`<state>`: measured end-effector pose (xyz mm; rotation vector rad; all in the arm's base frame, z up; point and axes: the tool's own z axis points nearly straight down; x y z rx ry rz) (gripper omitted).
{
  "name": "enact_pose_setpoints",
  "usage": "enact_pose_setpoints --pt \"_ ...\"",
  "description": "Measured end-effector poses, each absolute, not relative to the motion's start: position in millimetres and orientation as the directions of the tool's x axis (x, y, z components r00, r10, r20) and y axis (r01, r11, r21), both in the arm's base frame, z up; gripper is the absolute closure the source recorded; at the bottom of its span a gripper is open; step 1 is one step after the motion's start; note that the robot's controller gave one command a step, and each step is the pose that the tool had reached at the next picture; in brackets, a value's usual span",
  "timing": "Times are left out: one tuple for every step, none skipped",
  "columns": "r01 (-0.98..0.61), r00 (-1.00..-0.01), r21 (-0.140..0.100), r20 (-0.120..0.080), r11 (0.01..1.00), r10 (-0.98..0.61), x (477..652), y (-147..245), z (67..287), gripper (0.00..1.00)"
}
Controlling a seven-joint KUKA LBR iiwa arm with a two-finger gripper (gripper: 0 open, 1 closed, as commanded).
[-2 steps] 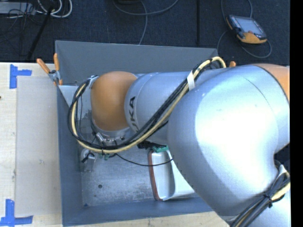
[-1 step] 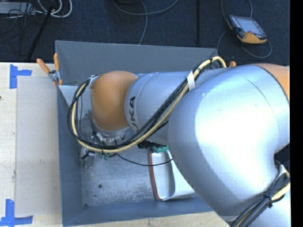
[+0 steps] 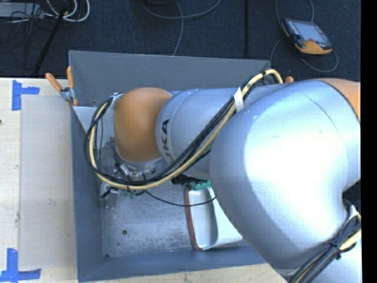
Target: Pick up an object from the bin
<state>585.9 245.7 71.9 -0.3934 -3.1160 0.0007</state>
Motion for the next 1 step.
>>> enact_pose_setpoints --pt "0.25 -0.968 0.004 -0.006 0.968 0.25 587.8 245.6 143.4 1.0"
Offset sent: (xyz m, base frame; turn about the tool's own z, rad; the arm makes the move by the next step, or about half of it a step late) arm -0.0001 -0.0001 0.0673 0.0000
